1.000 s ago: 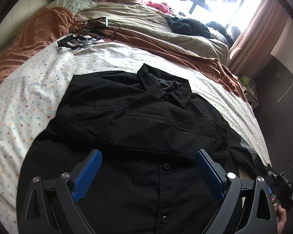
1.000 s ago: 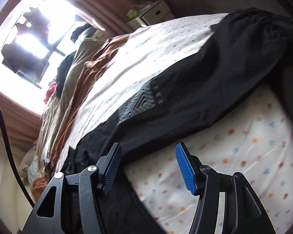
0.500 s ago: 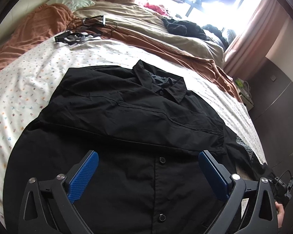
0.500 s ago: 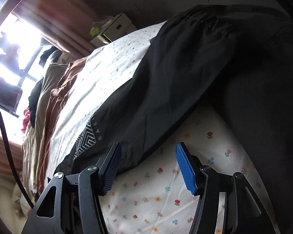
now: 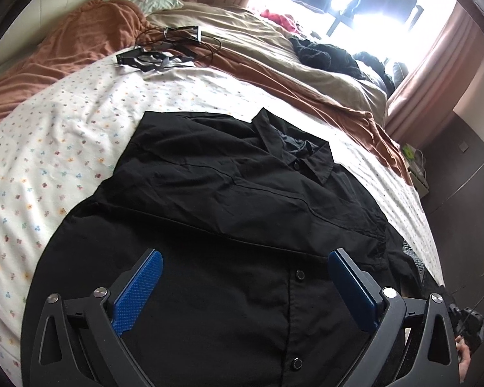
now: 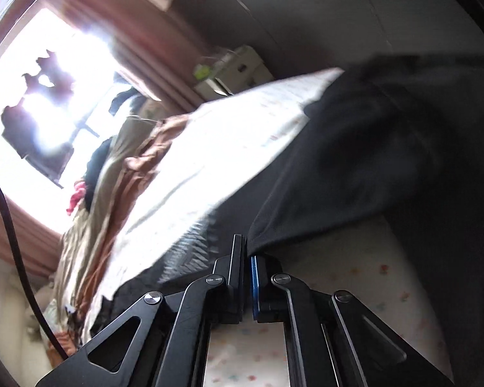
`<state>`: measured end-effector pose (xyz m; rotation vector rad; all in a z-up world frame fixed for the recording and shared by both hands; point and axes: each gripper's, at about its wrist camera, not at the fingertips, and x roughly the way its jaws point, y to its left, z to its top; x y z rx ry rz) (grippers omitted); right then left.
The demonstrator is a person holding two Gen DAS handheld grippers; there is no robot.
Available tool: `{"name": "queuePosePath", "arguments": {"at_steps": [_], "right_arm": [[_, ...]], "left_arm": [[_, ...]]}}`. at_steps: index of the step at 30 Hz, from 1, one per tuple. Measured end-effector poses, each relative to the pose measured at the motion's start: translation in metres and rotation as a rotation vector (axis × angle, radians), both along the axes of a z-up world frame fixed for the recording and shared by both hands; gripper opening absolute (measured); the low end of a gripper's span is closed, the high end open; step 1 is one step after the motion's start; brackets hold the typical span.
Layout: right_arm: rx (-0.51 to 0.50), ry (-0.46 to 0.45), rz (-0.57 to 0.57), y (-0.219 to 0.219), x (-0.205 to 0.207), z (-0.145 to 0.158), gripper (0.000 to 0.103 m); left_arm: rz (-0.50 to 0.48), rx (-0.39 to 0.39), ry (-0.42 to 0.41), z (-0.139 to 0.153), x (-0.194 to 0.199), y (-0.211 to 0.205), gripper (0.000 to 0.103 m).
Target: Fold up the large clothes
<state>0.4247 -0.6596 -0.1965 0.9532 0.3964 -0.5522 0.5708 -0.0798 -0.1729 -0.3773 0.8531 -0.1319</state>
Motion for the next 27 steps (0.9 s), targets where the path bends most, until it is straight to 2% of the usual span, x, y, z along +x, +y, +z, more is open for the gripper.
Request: {"name": "queuePosePath", "arguments": {"at_steps": [5,10,16,22,27], "right_arm": [[-0.106,-0.114,0.106,0.049,0.013,0.051,0.004],[-0.159,-0.201,0.218,0.101,0.034,0.093,0.004],[-0.229,-0.265,0.351,0.163,0.068,0.128,0.004],[-0.264,-0.276,0.47,0.21,0.106,0.13,0.004],[-0.263,-0.257,0.541,0.239,0.138,0.119,0.004]], "left_arm": [[0.022,-0.016,-0.023,0.009,-0.002,0.014,0.103],[0.055,-0.045,-0.045,0.017,-0.005,0.033,0.103],[0.086,-0.075,-0.058,0.024,-0.007,0.054,0.102],[0.114,-0.099,-0.069,0.029,-0.009,0.075,0.103],[0.144,-0.123,-0.076,0.031,-0.011,0.096,0.103]]}}
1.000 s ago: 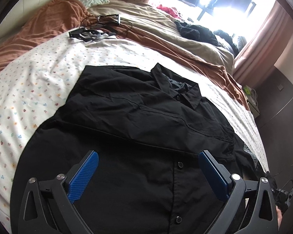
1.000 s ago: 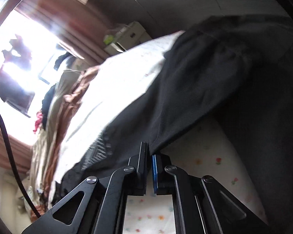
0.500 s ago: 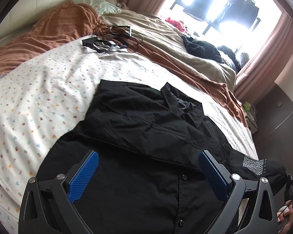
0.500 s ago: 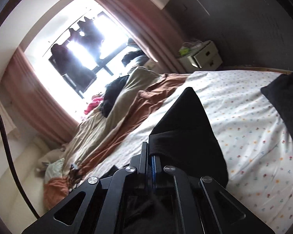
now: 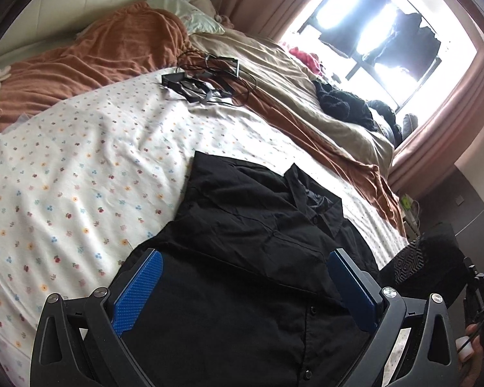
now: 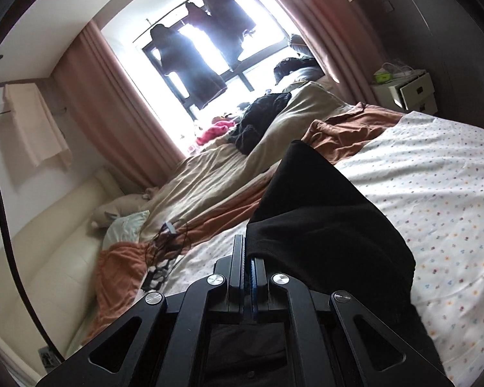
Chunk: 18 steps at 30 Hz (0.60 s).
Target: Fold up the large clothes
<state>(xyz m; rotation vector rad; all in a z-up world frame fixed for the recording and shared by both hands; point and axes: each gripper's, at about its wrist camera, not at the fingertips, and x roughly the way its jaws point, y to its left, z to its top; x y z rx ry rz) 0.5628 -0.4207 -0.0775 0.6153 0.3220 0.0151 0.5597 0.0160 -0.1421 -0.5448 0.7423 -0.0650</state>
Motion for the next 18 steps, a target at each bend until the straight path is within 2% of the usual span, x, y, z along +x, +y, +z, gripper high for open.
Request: {"name": "queuePosePath", "arguments": {"at_steps": [9,11,12,13,14,16,18], "right_arm": [[-0.002,0.096,0.149,0.064,0.052,-0.047,0.004],[-0.003,0.14,0.183,0.075,0.061,-0.062,0.005],[-0.006,0.196,0.206,0.081,0.069,-0.075,0.006],[-0.007,0.247,0.231,0.088,0.076,-0.088,0.013],[-0.001,0.295,0.258,0.092,0.08,-0.101,0.032],[0.036,0.405,0.319,0.1,0.085,-0.128,0.059],[0.072,0.442,0.337,0.101,0.075,-0.145,0.061]], "left_arm": [[0.05,-0.036,0.014,-0.004,0.001,0.018,0.102],[0.053,-0.025,0.014,-0.004,0.001,0.018,0.102],[0.054,-0.018,0.015,-0.004,0.001,0.017,0.102],[0.055,-0.011,0.018,-0.004,0.002,0.016,0.102],[0.056,-0.005,0.02,-0.005,0.002,0.015,0.102],[0.056,0.006,0.023,-0.006,0.003,0.013,0.103],[0.053,0.012,0.026,-0.006,0.002,0.01,0.102]]}}
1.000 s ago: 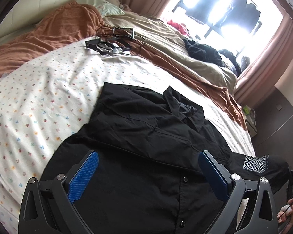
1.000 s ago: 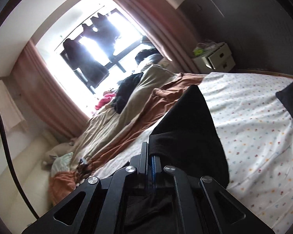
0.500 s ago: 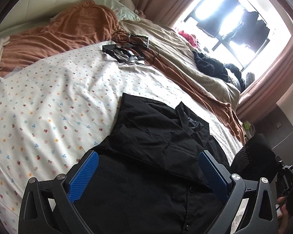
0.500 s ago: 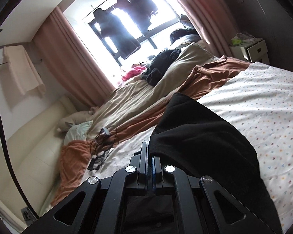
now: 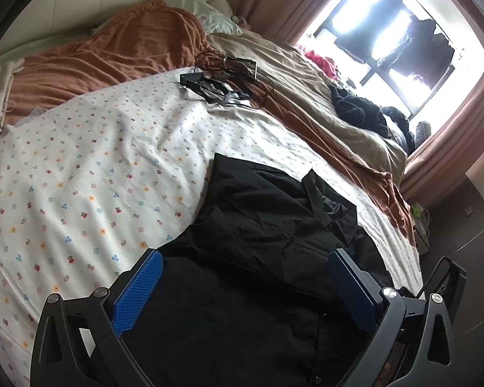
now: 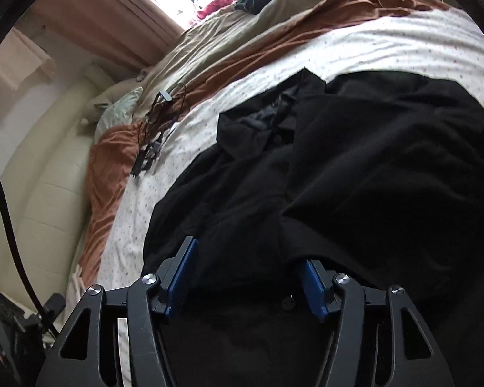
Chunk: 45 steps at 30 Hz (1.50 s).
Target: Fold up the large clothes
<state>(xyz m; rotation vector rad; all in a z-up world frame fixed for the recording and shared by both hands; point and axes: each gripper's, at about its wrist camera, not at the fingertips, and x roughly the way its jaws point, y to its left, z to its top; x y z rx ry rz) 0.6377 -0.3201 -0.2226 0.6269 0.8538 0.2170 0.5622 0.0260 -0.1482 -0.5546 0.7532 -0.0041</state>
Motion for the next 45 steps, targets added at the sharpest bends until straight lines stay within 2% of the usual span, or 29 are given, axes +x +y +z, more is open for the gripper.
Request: {"name": "queuePosePath", "arguments": {"at_steps": [3,5,7,12,15,18,21,24,26,27,28,29,32,34,38,45], "right_arm": [[0.041,0.072,-0.016,-0.011,-0.017,-0.014,0.065],[0.093,0.067,-0.035,-0.023,-0.03,-0.013,0.065],[0.104,0.056,-0.07,-0.039,-0.044,-0.008,0.065],[0.149,0.04,-0.209,-0.087,-0.068,-0.009,0.065],[0.198,0.099,-0.279,-0.112,-0.07,-0.025,0.065],[0.158,0.181,-0.332,-0.119,-0.069,-0.04,0.065],[0.159,0.202,-0.341,-0.123,-0.069,-0.044,0.065],[0.129,0.183,-0.343,-0.121,-0.068,-0.042,0.065],[0.186,0.137,-0.292,-0.12,-0.056,-0.05,0.066],[0.19,0.133,-0.274,-0.118,-0.046,-0.055,0.063],[0.172,0.13,-0.286,-0.117,-0.043,-0.054,0.046],[0.147,0.134,-0.293,-0.118,-0.042,-0.052,0.026],[0.161,0.082,-0.271,-0.116,-0.045,-0.041,0.019],[0.121,0.013,-0.259,-0.11,-0.048,-0.018,0.012],[0.053,-0.114,-0.209,-0.083,-0.045,0.032,0.01],[-0.079,-0.204,-0.035,-0.003,-0.016,0.085,0.008]], "left_arm": [[-0.014,0.01,-0.001,0.0,0.0,-0.007,0.102],[-0.022,0.029,-0.004,0.001,-0.001,-0.011,0.102],[-0.022,0.041,-0.003,0.001,-0.001,-0.014,0.102],[-0.024,0.047,0.0,0.001,-0.002,-0.018,0.103],[-0.035,0.056,0.003,0.0,-0.001,-0.024,0.102],[-0.041,0.066,0.008,0.0,0.0,-0.027,0.103],[-0.036,0.063,0.011,-0.002,0.0,-0.026,0.102],[-0.03,0.057,0.018,-0.005,0.002,-0.023,0.102],[-0.022,0.057,0.025,-0.006,0.002,-0.021,0.102],[-0.017,0.058,0.03,-0.007,0.002,-0.02,0.102],[-0.013,0.056,0.032,-0.007,0.002,-0.018,0.102],[-0.01,0.051,0.03,-0.007,0.001,-0.016,0.102],[0.008,0.032,0.018,-0.003,-0.003,-0.006,0.103],[0.025,0.016,0.008,-0.001,-0.005,0.002,0.102],[0.046,-0.006,-0.001,0.002,-0.007,0.018,0.102],[0.12,-0.043,-0.003,0.001,-0.013,0.048,0.102]]}}
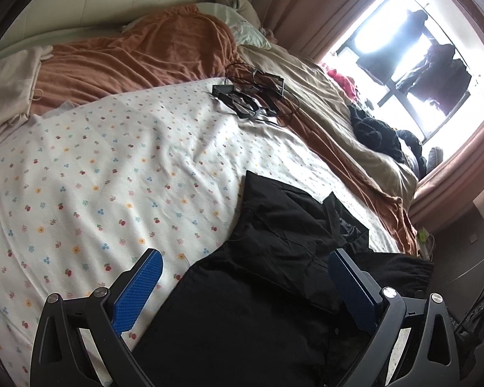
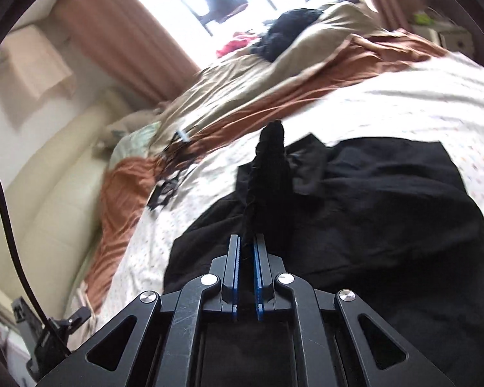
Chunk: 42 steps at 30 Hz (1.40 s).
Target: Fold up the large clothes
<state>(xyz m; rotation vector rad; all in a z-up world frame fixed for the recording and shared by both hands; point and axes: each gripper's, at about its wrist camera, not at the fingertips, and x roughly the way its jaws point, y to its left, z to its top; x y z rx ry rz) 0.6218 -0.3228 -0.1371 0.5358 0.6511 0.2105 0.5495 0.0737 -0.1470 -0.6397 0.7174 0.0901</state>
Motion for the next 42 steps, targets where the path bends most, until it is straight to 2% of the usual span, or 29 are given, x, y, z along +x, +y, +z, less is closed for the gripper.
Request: {"name": "queuePosePath", "arguments": {"at_steps": [5,9,11,14,16,19,24,26,28,31,34,36,42], "right_arm": [[-0.074,-0.014,0.099,0.058,0.019,0.015,0.008],[-0.102,0.005,0.155,0.094,0.028,0.008,0.008],[-0.113,0.039,0.183,0.11,0.034,-0.003,0.015],[-0.088,0.078,0.242,0.124,0.04,-0.017,0.051],[-0.103,0.062,0.231,0.121,0.033,-0.021,0.056],[-0.081,0.09,0.213,0.106,0.026,-0.028,0.056],[-0.077,0.104,0.131,0.059,0.005,-0.031,0.058],[-0.059,0.111,0.095,0.039,-0.005,-0.032,0.066],[-0.04,0.113,0.055,0.016,-0.019,-0.033,0.069],[-0.01,0.114,0.004,-0.014,-0.042,-0.034,0.081],[0.021,0.109,-0.054,-0.042,-0.065,-0.034,0.087],[0.044,0.107,-0.091,-0.059,-0.081,-0.034,0.097],[0.047,0.107,-0.16,-0.085,-0.123,-0.036,0.103]], "left_arm": [[0.041,-0.013,0.006,-0.003,-0.003,0.019,0.102],[0.074,-0.022,0.021,-0.008,-0.005,0.031,0.102],[0.085,-0.028,0.024,-0.009,-0.005,0.036,0.102],[0.092,-0.023,0.028,-0.009,-0.005,0.039,0.102],[0.095,-0.022,0.033,-0.009,-0.005,0.04,0.102],[0.103,-0.026,0.033,-0.009,-0.006,0.04,0.102],[0.076,0.024,0.044,-0.004,-0.004,0.022,0.102],[0.059,0.043,0.051,0.0,-0.004,0.012,0.102],[0.036,0.075,0.049,0.005,-0.005,0.001,0.102],[-0.001,0.14,0.035,0.018,-0.009,-0.019,0.103],[-0.02,0.184,0.021,0.029,-0.019,-0.033,0.103],[-0.014,0.228,0.038,0.032,-0.026,-0.039,0.103],[-0.048,0.29,0.054,0.024,-0.06,-0.052,0.103]]}}
